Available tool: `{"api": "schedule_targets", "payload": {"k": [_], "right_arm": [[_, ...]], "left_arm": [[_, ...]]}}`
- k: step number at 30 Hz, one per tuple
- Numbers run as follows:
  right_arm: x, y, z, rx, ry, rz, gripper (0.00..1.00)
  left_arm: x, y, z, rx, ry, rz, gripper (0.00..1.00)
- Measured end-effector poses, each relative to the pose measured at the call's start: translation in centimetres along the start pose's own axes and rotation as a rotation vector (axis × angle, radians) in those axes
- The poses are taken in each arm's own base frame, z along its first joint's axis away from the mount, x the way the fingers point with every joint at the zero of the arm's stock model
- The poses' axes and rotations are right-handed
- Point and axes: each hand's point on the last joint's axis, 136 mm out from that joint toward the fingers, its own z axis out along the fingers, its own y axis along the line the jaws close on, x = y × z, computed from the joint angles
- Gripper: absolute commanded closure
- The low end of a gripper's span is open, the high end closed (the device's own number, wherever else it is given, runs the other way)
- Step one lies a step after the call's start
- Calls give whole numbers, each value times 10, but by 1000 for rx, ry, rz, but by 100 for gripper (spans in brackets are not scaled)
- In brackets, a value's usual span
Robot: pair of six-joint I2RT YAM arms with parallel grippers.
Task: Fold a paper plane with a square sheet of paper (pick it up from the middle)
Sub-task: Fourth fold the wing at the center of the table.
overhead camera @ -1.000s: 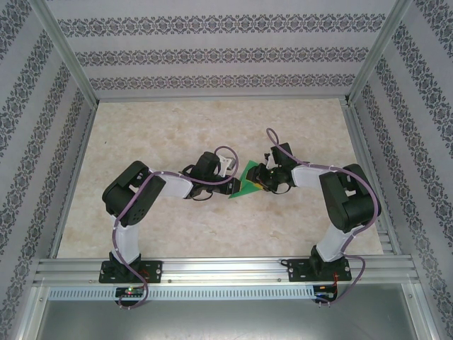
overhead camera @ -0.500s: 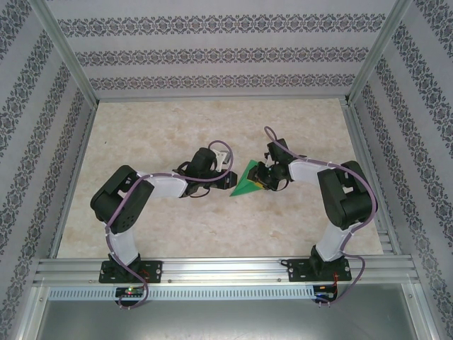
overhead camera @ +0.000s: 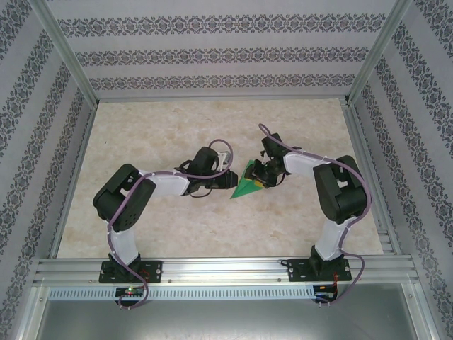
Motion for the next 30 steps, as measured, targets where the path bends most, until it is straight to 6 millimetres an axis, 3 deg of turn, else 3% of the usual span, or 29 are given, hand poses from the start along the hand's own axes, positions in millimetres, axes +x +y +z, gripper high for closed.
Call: {"api": "schedule_targets", "payload": {"k": [6,12,30], "right_arm": [[-1,0,1,25,32,15,52],[0,-1,4,41,54,29,52],[3,-5,7,53,88,50,60]], "left_arm": [[-2,-8,8,44,32,-5,84],[10,-1,20,51,94,-30,87],[12,12,30,-3,131,-63,91]]}}
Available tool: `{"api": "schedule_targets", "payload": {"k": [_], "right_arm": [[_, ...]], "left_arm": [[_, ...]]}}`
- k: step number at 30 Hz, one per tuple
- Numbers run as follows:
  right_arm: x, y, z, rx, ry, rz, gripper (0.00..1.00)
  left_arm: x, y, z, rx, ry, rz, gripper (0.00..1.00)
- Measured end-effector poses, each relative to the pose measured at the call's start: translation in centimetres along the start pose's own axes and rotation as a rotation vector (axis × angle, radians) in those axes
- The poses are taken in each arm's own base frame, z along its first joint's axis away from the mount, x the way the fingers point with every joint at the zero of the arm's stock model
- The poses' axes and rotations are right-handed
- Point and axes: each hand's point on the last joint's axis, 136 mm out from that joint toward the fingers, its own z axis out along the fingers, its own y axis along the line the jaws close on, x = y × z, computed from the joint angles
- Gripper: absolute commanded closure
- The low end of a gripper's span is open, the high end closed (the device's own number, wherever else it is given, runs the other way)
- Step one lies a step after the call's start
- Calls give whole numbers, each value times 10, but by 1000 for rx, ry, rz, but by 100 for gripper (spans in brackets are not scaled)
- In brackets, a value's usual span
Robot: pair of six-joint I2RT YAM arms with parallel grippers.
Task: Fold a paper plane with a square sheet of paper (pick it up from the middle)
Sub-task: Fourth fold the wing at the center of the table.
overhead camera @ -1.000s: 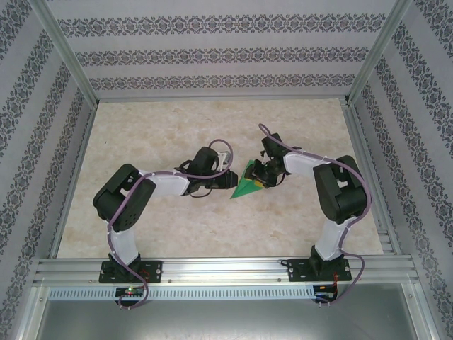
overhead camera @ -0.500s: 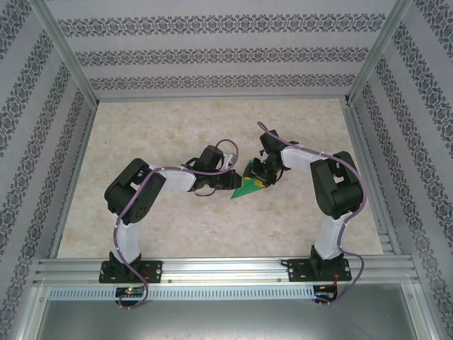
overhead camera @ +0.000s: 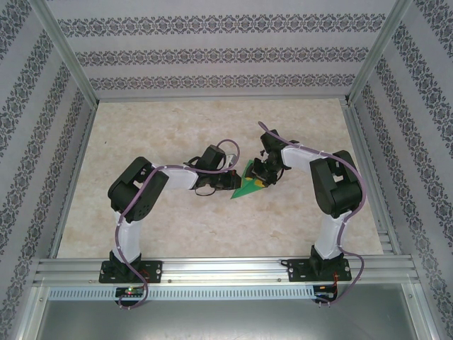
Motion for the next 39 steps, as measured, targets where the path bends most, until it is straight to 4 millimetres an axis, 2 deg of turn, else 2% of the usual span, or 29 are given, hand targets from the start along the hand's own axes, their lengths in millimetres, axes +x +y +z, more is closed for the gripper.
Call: {"api": "schedule_targets", "payload": {"k": [20,30,39], "right_arm": [[-1,0,1,33,41,24,55],[-2,2,2,40,50,51,51],[-2,2,2,40,51,65,50]], "left_arm": [[1,4,0,-20,4,-6,90],[-7,-10,-7,17,-27,22,88],[-3,-15,-7,45,-5,24,86]]}}
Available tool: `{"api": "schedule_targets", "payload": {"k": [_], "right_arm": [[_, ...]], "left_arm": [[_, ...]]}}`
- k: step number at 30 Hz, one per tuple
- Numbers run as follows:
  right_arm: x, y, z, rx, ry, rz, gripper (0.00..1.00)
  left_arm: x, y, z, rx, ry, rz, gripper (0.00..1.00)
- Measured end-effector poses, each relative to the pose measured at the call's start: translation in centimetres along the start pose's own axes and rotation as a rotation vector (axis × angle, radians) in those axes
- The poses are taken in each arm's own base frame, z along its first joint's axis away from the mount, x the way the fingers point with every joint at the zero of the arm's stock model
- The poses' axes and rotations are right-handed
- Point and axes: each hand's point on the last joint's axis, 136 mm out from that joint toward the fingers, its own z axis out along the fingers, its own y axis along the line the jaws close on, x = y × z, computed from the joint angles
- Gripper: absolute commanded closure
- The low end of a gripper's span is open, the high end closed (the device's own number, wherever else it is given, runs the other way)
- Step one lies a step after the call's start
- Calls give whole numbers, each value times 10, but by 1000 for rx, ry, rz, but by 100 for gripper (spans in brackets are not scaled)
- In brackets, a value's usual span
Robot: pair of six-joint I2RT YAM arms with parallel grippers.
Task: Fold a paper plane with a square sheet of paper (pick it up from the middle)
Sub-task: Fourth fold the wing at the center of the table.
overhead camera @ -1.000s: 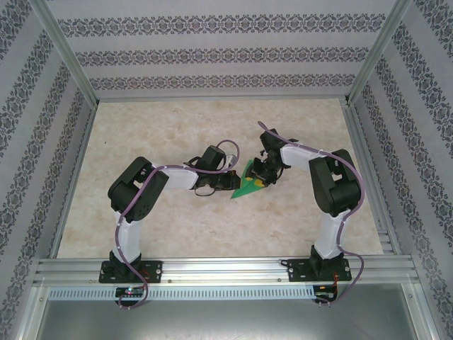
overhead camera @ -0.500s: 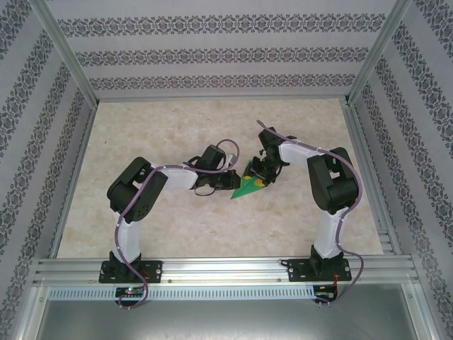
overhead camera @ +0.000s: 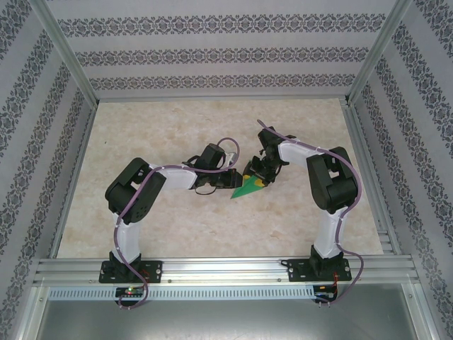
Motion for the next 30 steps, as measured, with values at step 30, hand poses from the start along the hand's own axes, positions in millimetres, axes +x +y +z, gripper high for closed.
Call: {"api": "schedule_targets", "payload": {"k": [30], "right_arm": [[1,2,-1,-31,-15,7,57]], "left_arm": [[4,19,6,-82,25,-11,91]]}}
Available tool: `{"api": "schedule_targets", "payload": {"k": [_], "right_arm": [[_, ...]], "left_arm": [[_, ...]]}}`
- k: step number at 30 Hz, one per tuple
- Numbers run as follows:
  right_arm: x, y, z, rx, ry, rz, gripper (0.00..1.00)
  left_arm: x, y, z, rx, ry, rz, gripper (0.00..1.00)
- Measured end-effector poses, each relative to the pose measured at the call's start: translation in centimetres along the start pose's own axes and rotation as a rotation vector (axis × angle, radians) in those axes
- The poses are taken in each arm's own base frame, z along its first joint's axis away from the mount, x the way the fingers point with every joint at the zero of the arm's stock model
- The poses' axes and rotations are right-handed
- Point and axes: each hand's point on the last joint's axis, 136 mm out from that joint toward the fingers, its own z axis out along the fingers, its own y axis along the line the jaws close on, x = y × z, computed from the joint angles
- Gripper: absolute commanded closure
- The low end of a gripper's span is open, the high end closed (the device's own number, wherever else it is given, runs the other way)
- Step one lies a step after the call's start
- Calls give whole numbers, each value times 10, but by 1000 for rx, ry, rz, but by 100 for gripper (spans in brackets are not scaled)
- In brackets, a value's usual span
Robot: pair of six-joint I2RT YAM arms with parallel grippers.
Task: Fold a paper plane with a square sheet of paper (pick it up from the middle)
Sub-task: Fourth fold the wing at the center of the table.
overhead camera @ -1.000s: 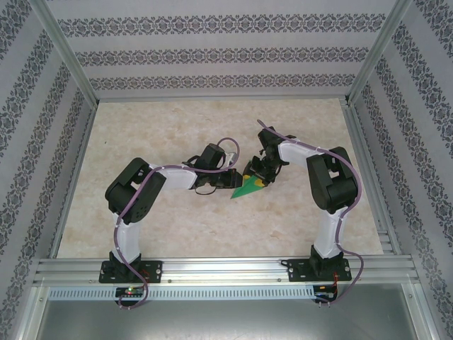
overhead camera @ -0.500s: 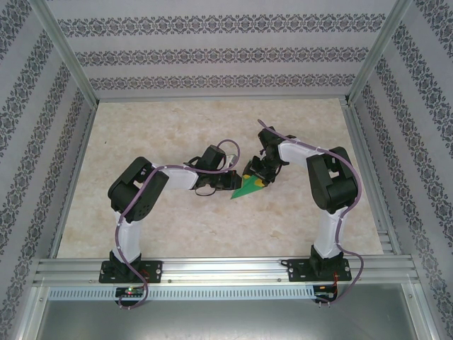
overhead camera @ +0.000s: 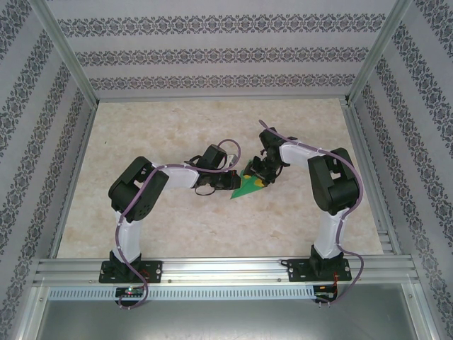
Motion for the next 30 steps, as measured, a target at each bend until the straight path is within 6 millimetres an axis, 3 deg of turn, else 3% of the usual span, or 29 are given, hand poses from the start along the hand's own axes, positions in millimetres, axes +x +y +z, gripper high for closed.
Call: {"api": "schedule_targets", "payload": {"k": [9,30], "right_arm": [[0,-2,3,4,5,3,66],[0,-1,4,3,14,5,63]], "left_arm": [[1,2,0,-9,6,-3,89],[0,7,1,-42,7,2,90]]}}
